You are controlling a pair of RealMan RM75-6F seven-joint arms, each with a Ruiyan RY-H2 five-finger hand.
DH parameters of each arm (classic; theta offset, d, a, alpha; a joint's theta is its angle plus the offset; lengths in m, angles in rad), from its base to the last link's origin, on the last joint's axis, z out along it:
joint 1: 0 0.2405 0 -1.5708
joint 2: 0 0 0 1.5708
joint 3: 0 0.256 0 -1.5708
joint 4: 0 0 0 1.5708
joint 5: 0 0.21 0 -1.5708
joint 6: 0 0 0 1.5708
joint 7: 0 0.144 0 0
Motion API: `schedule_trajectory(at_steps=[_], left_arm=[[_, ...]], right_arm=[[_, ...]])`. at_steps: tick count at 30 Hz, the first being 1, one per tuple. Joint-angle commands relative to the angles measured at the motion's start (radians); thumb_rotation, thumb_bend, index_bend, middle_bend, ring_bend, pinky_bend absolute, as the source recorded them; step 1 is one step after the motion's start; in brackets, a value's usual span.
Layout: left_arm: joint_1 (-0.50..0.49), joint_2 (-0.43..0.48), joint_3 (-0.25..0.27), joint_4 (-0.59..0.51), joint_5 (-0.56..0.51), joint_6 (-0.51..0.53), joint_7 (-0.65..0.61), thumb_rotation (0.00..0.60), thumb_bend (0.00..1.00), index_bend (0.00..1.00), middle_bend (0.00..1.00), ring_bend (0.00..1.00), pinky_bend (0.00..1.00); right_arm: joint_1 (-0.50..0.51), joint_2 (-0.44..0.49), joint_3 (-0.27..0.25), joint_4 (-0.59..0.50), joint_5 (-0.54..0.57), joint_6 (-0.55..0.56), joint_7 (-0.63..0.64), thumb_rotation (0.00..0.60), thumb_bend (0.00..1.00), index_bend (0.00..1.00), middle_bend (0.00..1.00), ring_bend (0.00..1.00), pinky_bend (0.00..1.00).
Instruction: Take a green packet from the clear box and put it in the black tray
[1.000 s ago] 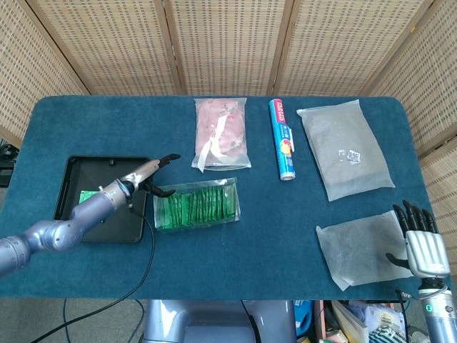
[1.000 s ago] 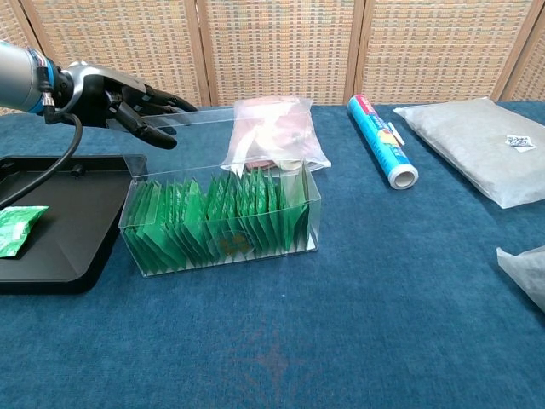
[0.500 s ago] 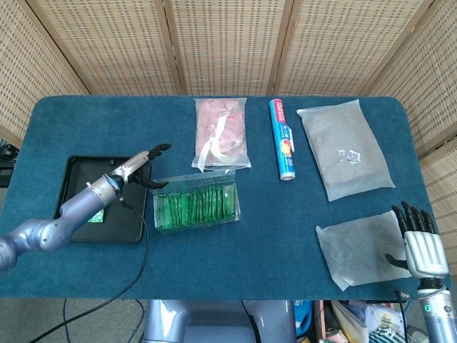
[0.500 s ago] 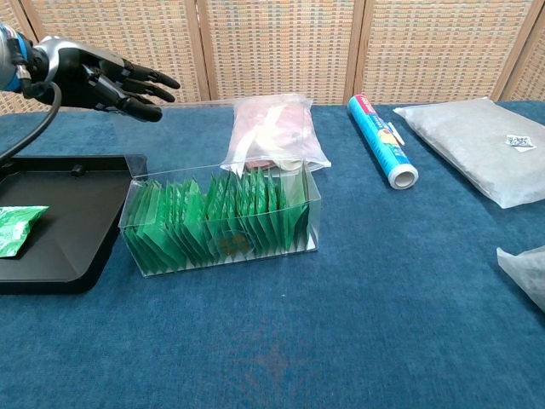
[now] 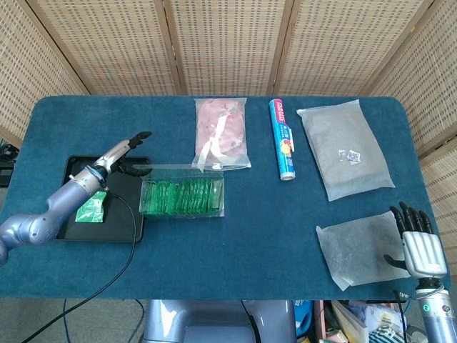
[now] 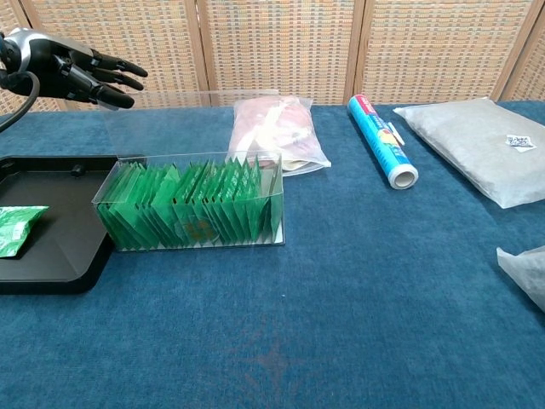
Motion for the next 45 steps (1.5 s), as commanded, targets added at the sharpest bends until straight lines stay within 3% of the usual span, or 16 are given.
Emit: schedule_trajectory(at_steps=[1, 15, 25, 36, 45], left_arm=[[0.002, -0.013, -0.001, 0.017, 0.011, -0.008, -0.010, 0.600, 0.37, 0.00, 0.00, 0.00, 0.00], [0.025, -0.027, -0.031, 0.057, 0.042, 0.000, -0.051, 0.600, 0.37, 0.00, 0.00, 0.00, 0.00], [0.003, -0.061, -0.018, 0.161, 0.020, -0.050, -0.079, 0.600, 0.37, 0.00, 0.00, 0.00, 0.00], [-0.014, -0.137, -0.004, 0.261, 0.020, -0.023, -0.078, 0.600, 0.37, 0.00, 0.00, 0.00, 0.00], [0.011, -0.092, -0.006, 0.201, 0.081, 0.040, -0.042, 0.600, 0.37, 0.00, 0.00, 0.00, 0.00]], right_arm=[[0.000, 0.000, 0.000, 0.001, 0.001, 0.000, -0.001, 0.600, 0.00, 0.00, 0.00, 0.00, 0.00], [0.002, -0.004, -0.002, 0.005, 0.004, -0.008, -0.001, 0.600, 0.00, 0.00, 0.00, 0.00, 0.00], [0.005, -0.009, -0.004, 0.009, 0.007, -0.017, -0.006, 0.600, 0.00, 0.00, 0.00, 0.00, 0.00], [0.007, -0.013, -0.003, 0.017, 0.017, -0.027, -0.008, 0.600, 0.00, 0.00, 0.00, 0.00, 0.00], [0.008, -0.014, -0.004, 0.017, 0.015, -0.028, -0.008, 0.600, 0.00, 0.00, 0.00, 0.00, 0.00]])
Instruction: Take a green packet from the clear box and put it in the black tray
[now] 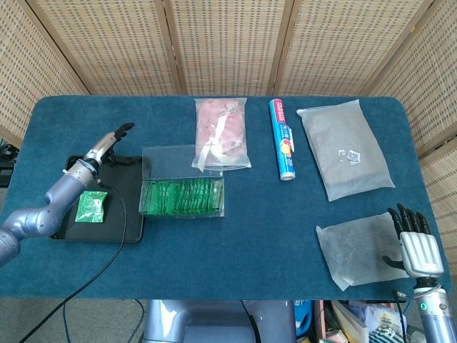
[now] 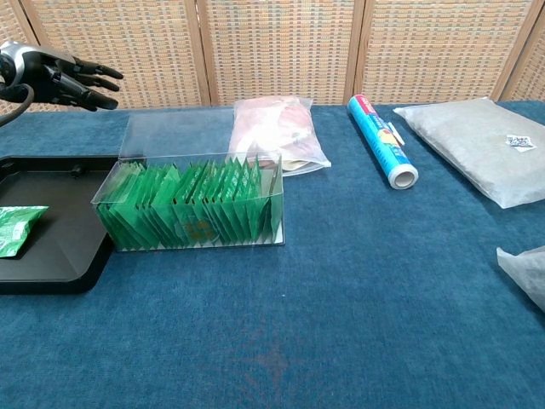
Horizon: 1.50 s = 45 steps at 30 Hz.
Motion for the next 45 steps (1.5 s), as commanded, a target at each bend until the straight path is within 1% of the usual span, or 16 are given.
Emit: schedule_trajectory(at_steps=[1, 7, 10, 11, 12, 15, 17, 18, 23, 29, 36, 41, 45], left_arm=[[0.015, 0.029, 0.003, -0.043, 0.036, 0.046, 0.027, 0.600, 0.37, 0.00, 0.00, 0.00, 0.00], [0.046, 0.080, 0.034, -0.163, 0.144, 0.203, 0.121, 0.600, 0.37, 0.00, 0.00, 0.00, 0.00], [0.054, 0.108, 0.070, -0.236, 0.219, 0.279, 0.203, 0.600, 0.37, 0.00, 0.00, 0.00, 0.00], [0.054, 0.112, 0.077, -0.249, 0.231, 0.291, 0.219, 0.600, 0.37, 0.02, 0.00, 0.00, 0.00], [0.052, 0.121, 0.096, -0.280, 0.268, 0.315, 0.264, 0.600, 0.37, 0.05, 0.00, 0.00, 0.00], [0.053, 0.131, 0.126, -0.334, 0.315, 0.362, 0.332, 0.600, 0.37, 0.14, 0.00, 0.00, 0.00], [0.051, 0.132, 0.145, -0.362, 0.341, 0.382, 0.372, 0.600, 0.37, 0.24, 0.00, 0.00, 0.00], [0.049, 0.132, 0.153, -0.371, 0.350, 0.389, 0.388, 0.600, 0.37, 0.28, 0.00, 0.00, 0.00], [0.035, 0.115, 0.193, -0.411, 0.403, 0.416, 0.474, 0.600, 0.37, 0.32, 0.00, 0.00, 0.00], [0.021, 0.055, 0.223, -0.401, 0.417, 0.463, 0.569, 0.600, 0.37, 0.37, 0.00, 0.00, 0.00], [0.010, 0.004, 0.251, -0.354, 0.448, 0.501, 0.601, 0.600, 0.37, 0.41, 0.00, 0.00, 0.00], [0.001, -0.056, 0.274, -0.268, 0.509, 0.558, 0.605, 0.600, 0.37, 0.43, 0.00, 0.00, 0.00], [-0.008, -0.086, 0.290, -0.210, 0.522, 0.563, 0.591, 0.600, 0.37, 0.43, 0.00, 0.00, 0.00]], right_arm=[[-0.001, 0.001, 0.000, -0.002, -0.001, 0.002, 0.000, 0.600, 0.00, 0.00, 0.00, 0.00, 0.00], [0.000, 0.001, -0.001, -0.004, 0.000, -0.001, 0.000, 0.600, 0.00, 0.00, 0.00, 0.00, 0.00], [0.001, 0.000, -0.001, -0.003, 0.001, -0.002, -0.002, 0.600, 0.00, 0.00, 0.00, 0.00, 0.00], [0.001, 0.000, -0.001, -0.003, 0.001, -0.002, -0.001, 0.600, 0.00, 0.00, 0.00, 0.00, 0.00], [0.000, 0.000, 0.000, -0.003, 0.001, -0.001, -0.001, 0.600, 0.00, 0.00, 0.00, 0.00, 0.00], [0.000, 0.001, 0.001, -0.004, 0.003, -0.001, 0.000, 0.600, 0.00, 0.00, 0.00, 0.00, 0.00], [0.000, 0.003, 0.001, -0.004, 0.004, 0.000, 0.002, 0.600, 0.00, 0.00, 0.00, 0.00, 0.00], [0.000, 0.003, 0.001, -0.004, 0.004, 0.000, 0.003, 0.600, 0.00, 0.00, 0.00, 0.00, 0.00], [-0.002, 0.006, 0.004, -0.005, 0.005, 0.003, 0.009, 0.600, 0.00, 0.00, 0.00, 0.00, 0.00], [-0.003, 0.011, 0.007, -0.002, 0.009, 0.002, 0.023, 0.600, 0.00, 0.00, 0.00, 0.00, 0.00], [-0.004, 0.013, 0.008, 0.004, 0.016, -0.003, 0.035, 0.600, 0.00, 0.00, 0.00, 0.00, 0.00], [-0.003, 0.011, 0.008, 0.006, 0.017, -0.007, 0.034, 0.600, 0.00, 0.00, 0.00, 0.00, 0.00], [-0.003, 0.009, 0.007, 0.008, 0.019, -0.010, 0.032, 0.600, 0.00, 0.00, 0.00, 0.00, 0.00]])
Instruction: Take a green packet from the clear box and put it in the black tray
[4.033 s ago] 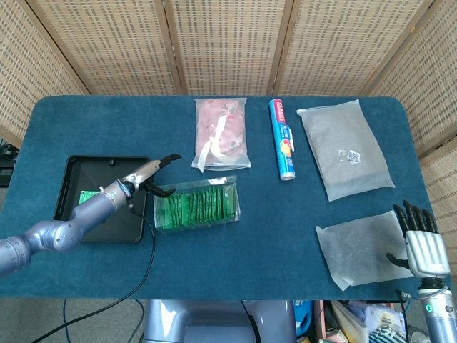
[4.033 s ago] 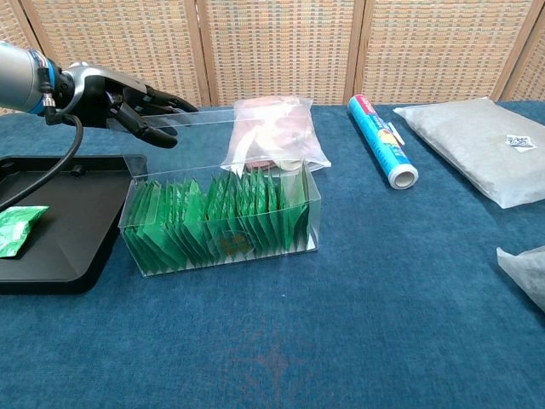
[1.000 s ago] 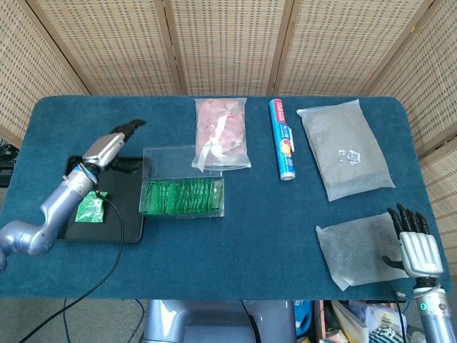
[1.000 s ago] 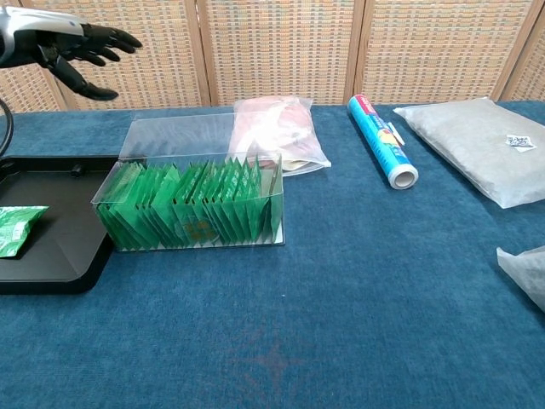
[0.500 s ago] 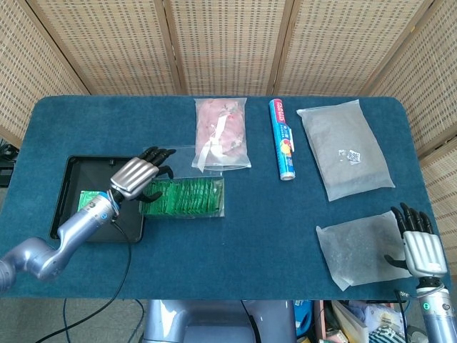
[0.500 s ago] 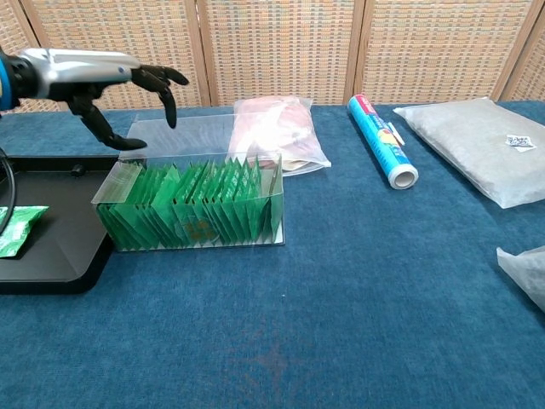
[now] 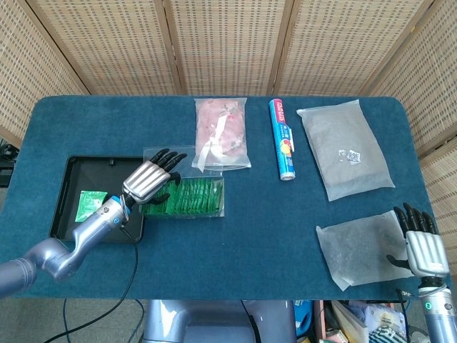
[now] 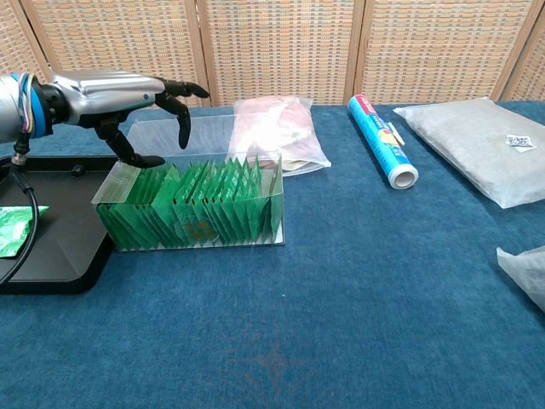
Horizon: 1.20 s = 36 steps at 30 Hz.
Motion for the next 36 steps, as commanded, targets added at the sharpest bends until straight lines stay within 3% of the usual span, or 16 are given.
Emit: schedule_trajectory(at_steps=[1, 14, 36], left_arm=[[-0.009, -0.030, 0.015, 0.050, 0.014, 0.010, -0.008, 0.600, 0.37, 0.43, 0.00, 0.00, 0.00], [-0.034, -0.124, 0.022, 0.176, -0.012, 0.007, -0.065, 0.600, 0.37, 0.44, 0.00, 0.00, 0.00], [-0.054, -0.165, 0.045, 0.217, -0.035, 0.009, -0.047, 0.600, 0.37, 0.45, 0.00, 0.00, 0.00]], right_arm=[[0.000, -0.001, 0.000, 0.001, 0.001, -0.001, -0.001, 0.600, 0.00, 0.00, 0.00, 0.00, 0.00], [0.000, -0.003, 0.002, 0.008, 0.007, -0.003, 0.000, 0.600, 0.00, 0.00, 0.00, 0.00, 0.00], [0.000, -0.002, 0.006, 0.014, 0.016, -0.009, 0.005, 0.600, 0.00, 0.00, 0.00, 0.00, 0.00]])
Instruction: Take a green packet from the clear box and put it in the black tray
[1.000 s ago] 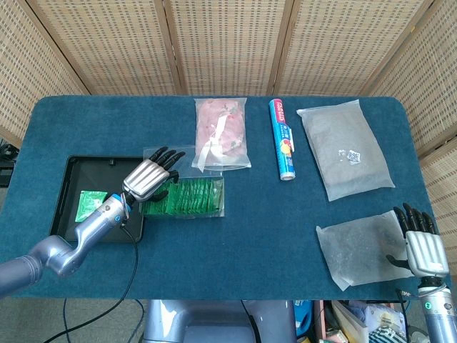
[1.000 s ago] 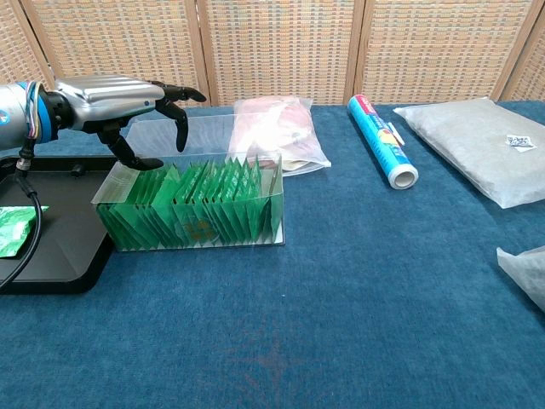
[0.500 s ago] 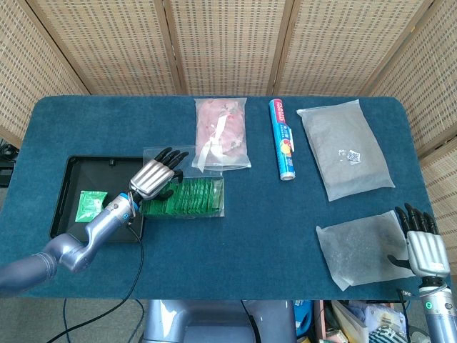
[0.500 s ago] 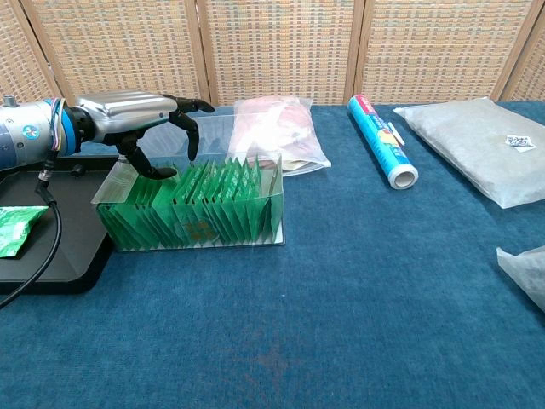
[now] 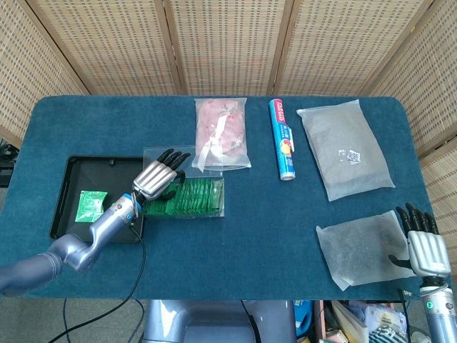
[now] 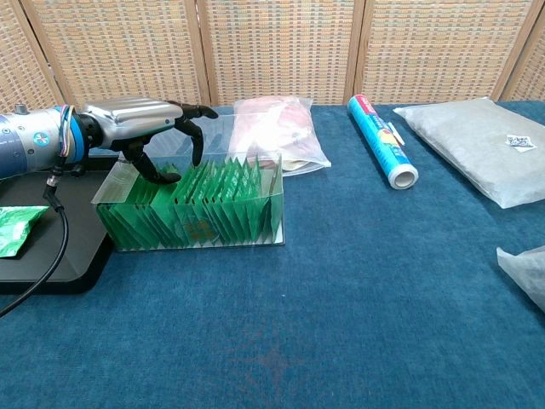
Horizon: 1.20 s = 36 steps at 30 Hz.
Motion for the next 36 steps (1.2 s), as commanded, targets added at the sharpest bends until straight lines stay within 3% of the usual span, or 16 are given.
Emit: schedule_trajectory(at_steps=[1, 28, 36], left_arm=[[0.000, -0.001, 0.005, 0.001, 0.003, 0.005, 0.006, 0.600, 0.37, 0.45, 0.00, 0.00, 0.00], [-0.014, -0.021, 0.013, 0.015, -0.025, 0.001, 0.027, 0.600, 0.37, 0.53, 0.00, 0.00, 0.00], [-0.018, -0.028, 0.014, 0.018, -0.033, -0.002, 0.036, 0.600, 0.47, 0.56, 0.00, 0.00, 0.00]], right_arm=[[0.000, 0.000, 0.000, 0.001, 0.000, -0.001, 0.001, 0.600, 0.00, 0.00, 0.00, 0.00, 0.00], [0.002, 0.000, -0.001, 0.007, 0.003, -0.012, 0.010, 0.600, 0.00, 0.00, 0.00, 0.00, 0.00], [0.003, 0.001, -0.001, 0.009, 0.004, -0.015, 0.014, 0.600, 0.00, 0.00, 0.00, 0.00, 0.00]])
